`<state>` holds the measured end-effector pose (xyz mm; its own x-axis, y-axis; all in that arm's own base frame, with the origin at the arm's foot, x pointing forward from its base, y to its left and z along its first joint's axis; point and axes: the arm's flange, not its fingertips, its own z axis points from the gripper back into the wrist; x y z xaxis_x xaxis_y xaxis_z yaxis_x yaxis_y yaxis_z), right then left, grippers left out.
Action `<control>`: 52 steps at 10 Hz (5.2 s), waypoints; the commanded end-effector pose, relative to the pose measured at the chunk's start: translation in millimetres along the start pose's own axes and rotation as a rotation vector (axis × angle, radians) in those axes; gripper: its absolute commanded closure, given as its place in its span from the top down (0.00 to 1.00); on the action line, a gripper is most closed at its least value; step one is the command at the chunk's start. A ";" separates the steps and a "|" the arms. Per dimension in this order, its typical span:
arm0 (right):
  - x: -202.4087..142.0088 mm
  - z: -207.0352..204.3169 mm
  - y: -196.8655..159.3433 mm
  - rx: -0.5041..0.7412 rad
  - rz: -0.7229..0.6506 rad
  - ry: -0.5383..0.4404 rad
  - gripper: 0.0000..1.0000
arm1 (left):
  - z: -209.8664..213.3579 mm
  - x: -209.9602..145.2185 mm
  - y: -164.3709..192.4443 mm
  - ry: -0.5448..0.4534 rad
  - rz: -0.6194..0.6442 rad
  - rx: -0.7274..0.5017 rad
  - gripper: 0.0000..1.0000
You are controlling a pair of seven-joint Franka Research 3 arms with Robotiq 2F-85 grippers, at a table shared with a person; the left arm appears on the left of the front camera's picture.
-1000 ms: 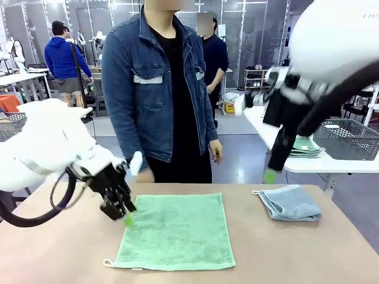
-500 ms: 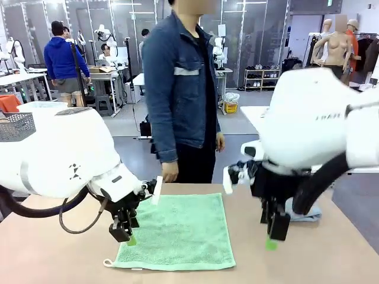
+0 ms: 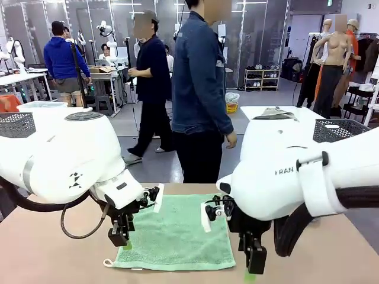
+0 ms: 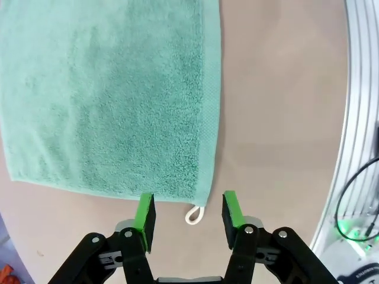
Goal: Fold the towels and place them in the basket.
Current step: When a person lays out a Towel with hook on the table, fold it in half twice.
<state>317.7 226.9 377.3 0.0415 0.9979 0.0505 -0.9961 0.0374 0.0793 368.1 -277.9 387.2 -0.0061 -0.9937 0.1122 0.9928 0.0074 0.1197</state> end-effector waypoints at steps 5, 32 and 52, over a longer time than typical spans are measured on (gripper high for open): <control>3.7 -3.5 1.5 -0.005 0.011 0.003 0.89 | -3.1 -2.5 0.6 0.008 0.003 -0.012 0.59; 23.4 -67.1 -26.1 -0.097 0.002 0.048 0.89 | -44.1 -69.6 -8.9 0.069 -0.075 -0.157 0.78; 32.4 -82.7 -48.1 -0.181 -0.037 0.069 0.89 | -81.8 -35.0 -5.5 0.072 -0.034 -0.034 0.78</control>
<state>355.4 256.1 298.2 0.0631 0.9980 -0.0040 -0.9946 0.0625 -0.0833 367.4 -247.7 306.9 -0.0463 -0.9973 0.0563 0.9973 -0.0429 0.0598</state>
